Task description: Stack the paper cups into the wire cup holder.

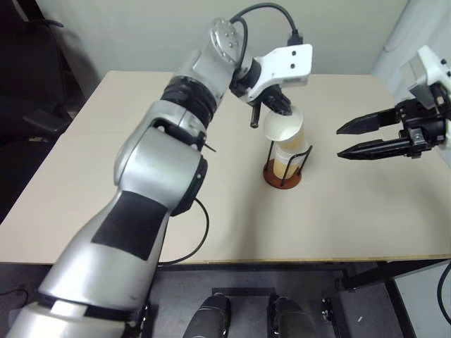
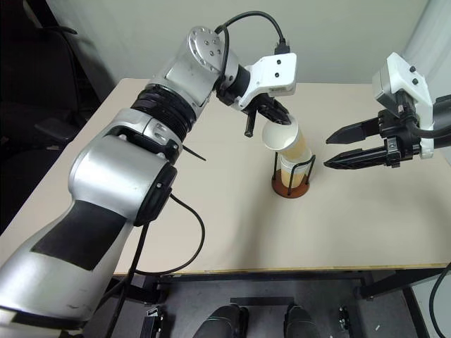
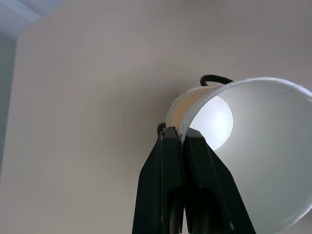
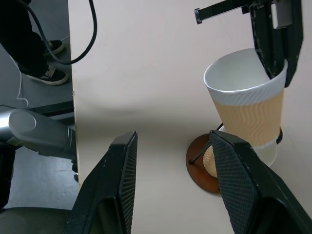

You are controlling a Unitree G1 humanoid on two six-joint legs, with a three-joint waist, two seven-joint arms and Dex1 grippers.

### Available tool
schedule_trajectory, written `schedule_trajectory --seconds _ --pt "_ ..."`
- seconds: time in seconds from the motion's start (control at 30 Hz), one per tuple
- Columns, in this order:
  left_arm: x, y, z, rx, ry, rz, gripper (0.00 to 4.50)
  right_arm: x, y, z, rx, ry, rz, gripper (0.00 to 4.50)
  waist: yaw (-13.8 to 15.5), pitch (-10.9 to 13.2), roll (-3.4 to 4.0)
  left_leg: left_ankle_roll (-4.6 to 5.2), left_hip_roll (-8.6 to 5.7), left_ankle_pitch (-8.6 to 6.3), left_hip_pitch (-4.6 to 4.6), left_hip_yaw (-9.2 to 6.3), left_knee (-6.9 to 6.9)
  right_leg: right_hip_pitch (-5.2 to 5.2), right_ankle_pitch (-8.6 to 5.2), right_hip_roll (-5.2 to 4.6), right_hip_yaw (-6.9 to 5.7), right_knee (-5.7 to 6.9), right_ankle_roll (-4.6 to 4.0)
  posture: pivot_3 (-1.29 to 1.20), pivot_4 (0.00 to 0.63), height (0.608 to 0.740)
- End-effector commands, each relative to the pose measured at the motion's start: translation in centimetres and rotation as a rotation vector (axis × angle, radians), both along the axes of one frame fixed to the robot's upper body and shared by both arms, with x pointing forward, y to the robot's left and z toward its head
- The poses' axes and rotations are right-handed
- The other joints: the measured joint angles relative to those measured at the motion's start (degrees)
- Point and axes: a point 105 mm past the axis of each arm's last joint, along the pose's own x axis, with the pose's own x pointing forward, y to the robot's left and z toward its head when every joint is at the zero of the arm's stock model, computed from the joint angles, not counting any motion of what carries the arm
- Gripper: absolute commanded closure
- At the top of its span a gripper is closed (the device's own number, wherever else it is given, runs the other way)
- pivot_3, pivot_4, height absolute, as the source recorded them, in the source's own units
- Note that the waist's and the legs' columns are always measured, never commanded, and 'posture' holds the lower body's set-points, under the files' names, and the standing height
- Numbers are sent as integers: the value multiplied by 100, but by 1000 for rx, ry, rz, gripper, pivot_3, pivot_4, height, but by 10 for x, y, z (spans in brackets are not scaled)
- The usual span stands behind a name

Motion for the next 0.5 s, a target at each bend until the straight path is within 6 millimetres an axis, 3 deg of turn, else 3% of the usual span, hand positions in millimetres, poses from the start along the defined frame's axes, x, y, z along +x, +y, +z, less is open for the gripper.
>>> schedule_trajectory --seconds 0.03,0.5 --pt "-1 -4 6 -1 -26 -7 4450 -7 -1 14 10 -62 2 2168 2 0 0 0 -1 0 0 -1 3 3 0 0 -1 0 0 0 150 740" --pt "-2 -8 -1 12 -19 -10 4450 -9 -1 14 7 -59 -4 2168 5 0 0 9 -3 -7 0 -3 23 14 2 0 -2 -2 4 0 150 740"
